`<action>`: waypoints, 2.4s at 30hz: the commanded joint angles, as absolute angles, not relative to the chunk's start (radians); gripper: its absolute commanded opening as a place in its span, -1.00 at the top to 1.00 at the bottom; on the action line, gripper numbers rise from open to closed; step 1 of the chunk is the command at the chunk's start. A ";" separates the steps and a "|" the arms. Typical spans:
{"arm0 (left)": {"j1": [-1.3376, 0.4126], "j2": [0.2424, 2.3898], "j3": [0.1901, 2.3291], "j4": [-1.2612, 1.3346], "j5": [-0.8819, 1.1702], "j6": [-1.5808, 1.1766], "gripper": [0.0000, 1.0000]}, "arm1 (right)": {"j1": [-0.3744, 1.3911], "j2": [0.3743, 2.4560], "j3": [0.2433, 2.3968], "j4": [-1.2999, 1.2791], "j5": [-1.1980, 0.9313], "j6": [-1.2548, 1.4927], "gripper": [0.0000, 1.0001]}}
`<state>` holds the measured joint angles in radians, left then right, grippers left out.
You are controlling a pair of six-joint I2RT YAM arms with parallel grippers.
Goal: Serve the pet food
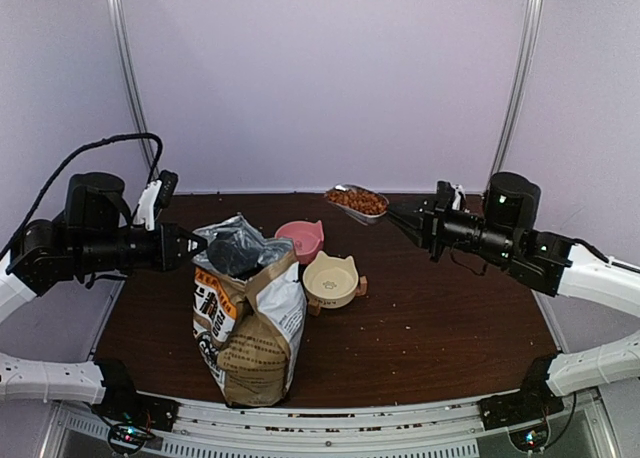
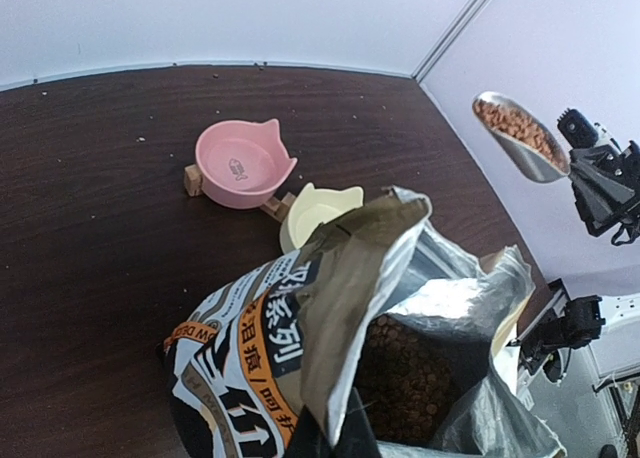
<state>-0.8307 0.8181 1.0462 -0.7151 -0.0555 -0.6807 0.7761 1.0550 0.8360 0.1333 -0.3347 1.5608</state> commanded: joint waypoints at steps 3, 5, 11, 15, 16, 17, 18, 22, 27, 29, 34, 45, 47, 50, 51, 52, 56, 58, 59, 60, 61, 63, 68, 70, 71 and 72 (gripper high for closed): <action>-0.804 0.742 1.111 -0.633 -0.205 -0.650 1.00 | 0.753 1.069 0.758 0.188 -0.296 1.554 1.00; -0.804 0.734 1.118 -0.640 -0.203 -0.644 1.00 | 0.749 1.093 0.740 0.188 -0.294 1.545 1.00; -0.805 0.735 1.127 -0.656 -0.189 -0.640 1.00 | 0.747 1.174 0.707 0.230 -0.304 1.542 1.00; -0.804 0.730 1.119 -0.652 -0.188 -0.642 1.00 | 0.747 1.222 0.709 0.218 -0.304 1.519 1.00; -0.804 0.730 1.118 -0.650 -0.186 -0.643 1.00 | 0.747 1.232 0.709 0.214 -0.304 1.513 1.00; -0.804 0.732 1.117 -0.645 -0.182 -0.643 1.00 | 0.747 1.241 0.709 0.211 -0.304 1.508 1.00; -0.804 0.733 1.114 -0.642 -0.179 -0.644 1.00 | 0.747 1.252 0.709 0.208 -0.303 1.504 1.00; -0.804 0.744 1.113 -0.627 -0.164 -0.644 1.00 | 0.747 1.294 0.733 0.165 -0.304 1.469 1.00; -0.804 0.755 1.114 -0.613 -0.151 -0.645 1.00 | 0.747 1.334 0.770 0.117 -0.288 1.432 1.00; -0.804 0.758 1.112 -0.610 -0.147 -0.644 1.00 | 0.748 1.350 0.785 0.099 -0.283 1.423 1.00; -0.804 0.764 1.111 -0.603 -0.140 -0.644 1.00 | 0.749 1.386 0.820 0.054 -0.278 1.402 1.00; -0.804 0.779 1.117 -0.582 -0.117 -0.623 1.00 | 0.749 1.457 0.909 -0.024 -0.250 1.366 1.00; -0.804 0.786 1.121 -0.579 -0.112 -0.620 1.00 | 0.749 1.469 0.928 -0.054 -0.241 1.355 1.00; -0.804 0.796 1.126 -0.576 -0.105 -0.612 1.00 | 0.749 1.478 0.948 -0.085 -0.230 1.337 1.00; -0.804 0.798 1.127 -0.575 -0.104 -0.609 1.00 | 0.749 1.479 0.956 -0.100 -0.222 1.330 1.00; -0.804 0.799 1.131 -0.575 -0.101 -0.606 1.00 | 0.749 1.479 0.965 -0.118 -0.214 1.319 1.00; -0.804 0.805 1.136 -0.574 -0.096 -0.597 1.00 | 0.749 1.474 1.000 -0.190 -0.173 1.277 1.00; -0.804 0.805 1.137 -0.573 -0.092 -0.594 1.00 | 0.750 1.471 1.016 -0.230 -0.156 1.256 1.00; -0.804 0.805 1.138 -0.571 -0.087 -0.593 1.00 | 0.750 1.470 1.025 -0.246 -0.148 1.244 1.00; -0.804 0.805 1.138 -0.570 -0.083 -0.591 1.00 | 0.752 1.470 1.037 -0.270 -0.139 1.226 1.00; -0.804 0.806 1.138 -0.567 -0.079 -0.590 1.00 | 0.754 1.470 1.052 -0.296 -0.126 1.208 1.00; -0.805 0.803 1.138 -0.562 -0.074 -0.588 1.00 | 0.758 1.472 1.084 -0.350 -0.101 1.177 1.00; -0.805 0.802 1.140 -0.552 -0.061 -0.578 1.00 | 0.768 1.484 1.156 -0.453 -0.059 1.098 1.00; -0.805 0.802 1.141 -0.547 -0.054 -0.576 1.00 | 0.776 1.492 1.191 -0.504 -0.038 1.063 1.00; -0.804 0.803 1.141 -0.545 -0.050 -0.577 1.00 | 0.779 1.494 1.208 -0.526 -0.025 1.046 1.00; -0.804 0.804 1.142 -0.543 -0.047 -0.576 1.00 | 0.784 1.498 1.225 -0.550 -0.017 1.034 1.00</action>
